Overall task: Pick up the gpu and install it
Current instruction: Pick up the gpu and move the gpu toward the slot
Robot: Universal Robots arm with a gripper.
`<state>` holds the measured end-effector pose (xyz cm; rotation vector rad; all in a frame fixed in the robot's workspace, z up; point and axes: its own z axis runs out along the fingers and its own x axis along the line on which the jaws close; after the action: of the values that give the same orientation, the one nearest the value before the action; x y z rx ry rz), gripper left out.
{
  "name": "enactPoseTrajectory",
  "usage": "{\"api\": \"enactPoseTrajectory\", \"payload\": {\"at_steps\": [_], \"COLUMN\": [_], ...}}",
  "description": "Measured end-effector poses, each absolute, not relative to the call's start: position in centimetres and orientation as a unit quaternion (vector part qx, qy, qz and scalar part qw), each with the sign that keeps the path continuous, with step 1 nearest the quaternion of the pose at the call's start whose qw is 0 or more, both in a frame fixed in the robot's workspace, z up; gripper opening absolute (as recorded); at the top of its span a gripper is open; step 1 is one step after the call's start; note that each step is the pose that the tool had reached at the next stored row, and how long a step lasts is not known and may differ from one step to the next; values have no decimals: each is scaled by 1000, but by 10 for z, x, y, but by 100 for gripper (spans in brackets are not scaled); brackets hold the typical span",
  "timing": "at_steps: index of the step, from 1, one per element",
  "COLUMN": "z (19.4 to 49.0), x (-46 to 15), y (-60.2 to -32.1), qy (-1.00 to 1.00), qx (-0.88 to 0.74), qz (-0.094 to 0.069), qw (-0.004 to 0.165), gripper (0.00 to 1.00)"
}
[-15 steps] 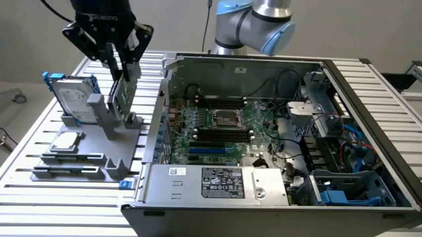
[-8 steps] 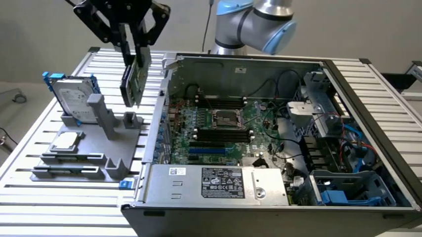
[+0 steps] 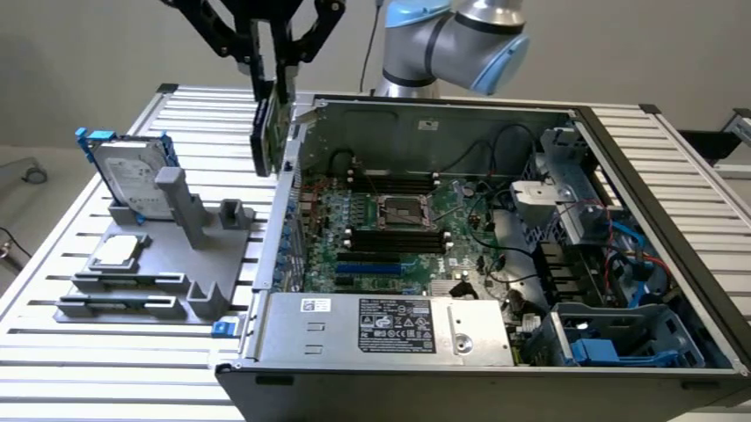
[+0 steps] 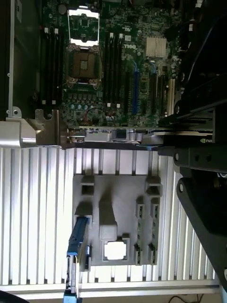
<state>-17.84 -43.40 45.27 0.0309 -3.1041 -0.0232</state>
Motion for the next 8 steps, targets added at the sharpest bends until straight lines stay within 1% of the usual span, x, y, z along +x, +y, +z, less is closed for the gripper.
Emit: {"api": "enactPoseTrajectory", "payload": {"at_steps": [8], "z": [449], "x": [-142], "y": [-434], "qy": [-1000], "qx": [10], "qz": [-7], "qw": [19], "gripper": [27]}}
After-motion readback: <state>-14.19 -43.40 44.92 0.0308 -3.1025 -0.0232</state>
